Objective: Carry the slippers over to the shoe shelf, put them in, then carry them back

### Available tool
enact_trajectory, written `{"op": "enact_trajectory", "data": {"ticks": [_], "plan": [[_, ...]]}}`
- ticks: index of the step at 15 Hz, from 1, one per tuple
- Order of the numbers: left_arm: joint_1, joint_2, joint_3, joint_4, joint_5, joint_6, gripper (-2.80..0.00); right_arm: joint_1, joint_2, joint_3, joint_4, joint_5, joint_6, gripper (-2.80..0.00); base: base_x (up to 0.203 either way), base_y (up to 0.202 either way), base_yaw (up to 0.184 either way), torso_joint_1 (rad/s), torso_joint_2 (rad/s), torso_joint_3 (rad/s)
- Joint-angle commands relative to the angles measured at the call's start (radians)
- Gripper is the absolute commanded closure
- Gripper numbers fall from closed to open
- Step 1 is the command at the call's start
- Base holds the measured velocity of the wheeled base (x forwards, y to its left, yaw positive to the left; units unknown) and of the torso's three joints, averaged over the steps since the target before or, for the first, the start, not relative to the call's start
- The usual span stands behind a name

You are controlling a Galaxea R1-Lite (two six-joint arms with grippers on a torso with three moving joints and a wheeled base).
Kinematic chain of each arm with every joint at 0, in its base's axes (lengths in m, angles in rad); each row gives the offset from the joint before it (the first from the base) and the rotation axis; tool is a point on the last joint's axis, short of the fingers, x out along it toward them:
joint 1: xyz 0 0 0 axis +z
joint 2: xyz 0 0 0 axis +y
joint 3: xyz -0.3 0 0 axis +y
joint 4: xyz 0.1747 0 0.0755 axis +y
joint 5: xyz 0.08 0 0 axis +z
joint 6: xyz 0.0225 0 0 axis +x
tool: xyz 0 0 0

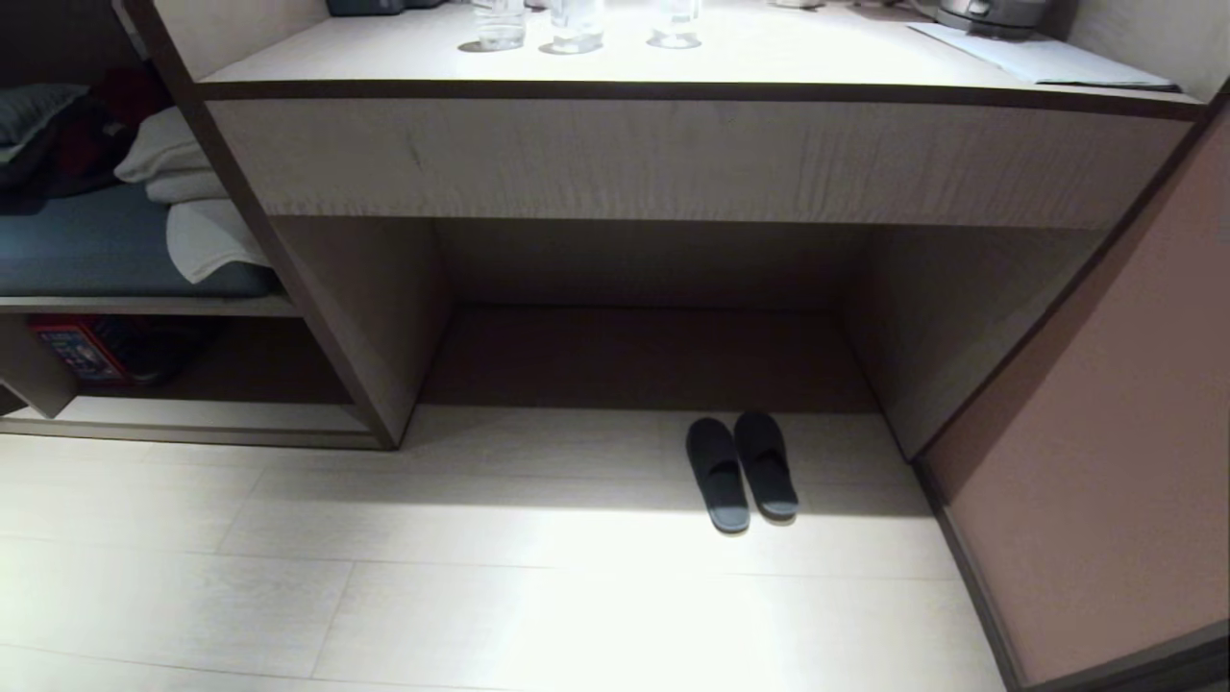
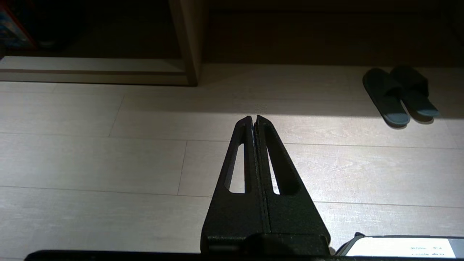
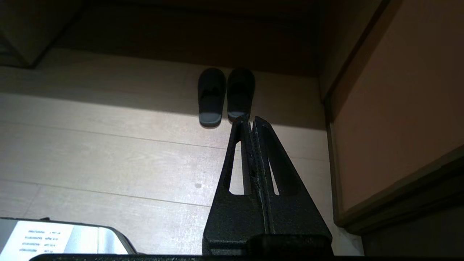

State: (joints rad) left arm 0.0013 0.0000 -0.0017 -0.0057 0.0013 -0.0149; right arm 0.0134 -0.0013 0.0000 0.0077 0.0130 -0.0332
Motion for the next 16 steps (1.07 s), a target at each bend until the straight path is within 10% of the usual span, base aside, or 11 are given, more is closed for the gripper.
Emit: {"op": "enact_trajectory", "data": {"ticks": [1,16], "plan": [[0.000,0.002,0.000,0.000,-0.001,0.000,0.00,0.000,0.000,0.002,0.000,0.001,-0.001,0.00,0.000,0.000,0.000,0.002,0.00,0.198],[0.000,0.002,0.000,0.000,-0.001,0.000,0.00,0.000,0.000,0.002,0.000,0.001,-0.001,0.00,0.000,0.000,0.000,0.000,0.00,0.200]]}}
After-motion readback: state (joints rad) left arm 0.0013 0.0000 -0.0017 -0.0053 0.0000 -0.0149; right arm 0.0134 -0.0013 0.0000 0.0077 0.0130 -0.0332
